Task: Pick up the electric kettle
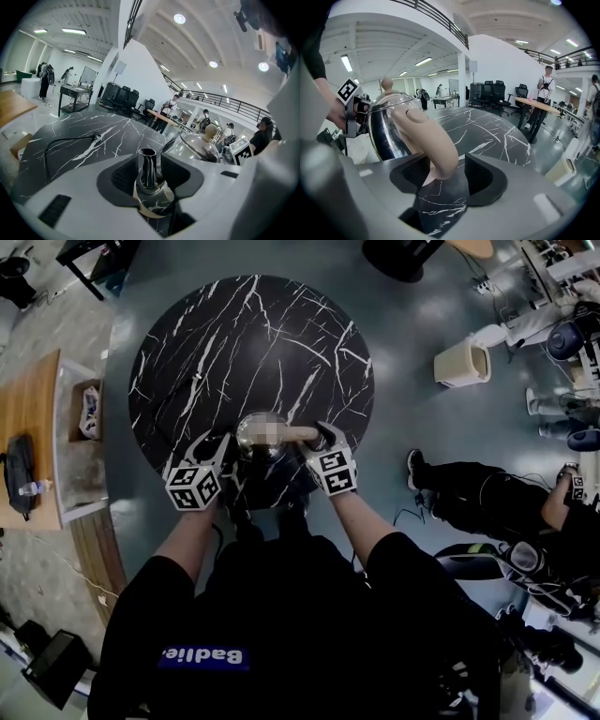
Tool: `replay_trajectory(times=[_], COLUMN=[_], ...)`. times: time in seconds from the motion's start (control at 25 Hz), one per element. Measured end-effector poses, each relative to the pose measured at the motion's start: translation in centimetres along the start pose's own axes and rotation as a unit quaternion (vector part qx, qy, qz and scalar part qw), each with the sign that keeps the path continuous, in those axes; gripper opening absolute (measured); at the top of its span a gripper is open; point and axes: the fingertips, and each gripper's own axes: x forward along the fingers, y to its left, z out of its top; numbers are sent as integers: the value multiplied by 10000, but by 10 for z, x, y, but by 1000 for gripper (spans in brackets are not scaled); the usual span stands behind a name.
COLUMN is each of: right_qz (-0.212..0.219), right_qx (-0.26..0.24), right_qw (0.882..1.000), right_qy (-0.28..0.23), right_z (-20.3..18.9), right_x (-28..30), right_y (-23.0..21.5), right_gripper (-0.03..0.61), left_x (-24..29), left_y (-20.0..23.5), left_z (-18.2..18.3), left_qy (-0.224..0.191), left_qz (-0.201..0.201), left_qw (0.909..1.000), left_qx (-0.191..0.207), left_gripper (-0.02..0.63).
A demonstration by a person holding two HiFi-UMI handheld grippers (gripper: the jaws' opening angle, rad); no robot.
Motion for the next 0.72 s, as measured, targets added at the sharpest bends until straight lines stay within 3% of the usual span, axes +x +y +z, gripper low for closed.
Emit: replay_trajectory(times=[0.36,0.4,0.72], right_qz=[-82,-104,-118], right_qx=[-95,-113,-223], right_qw=[9998,9997,9996], right_qy=[-167,-191,-151], right_z=[10,11,7], right_x=[0,0,1], right_y=[2,1,1], right_gripper=[140,140,135], left_x=[0,-1,-1], left_y=[4,4,3], left_z=[-5,-5,-5], left_qy=[41,38,87], left_qz=[108,114,144], left_qw=[9998,9998,9998], left_qx=[-136,-144,-56], left_gripper=[121,98,94])
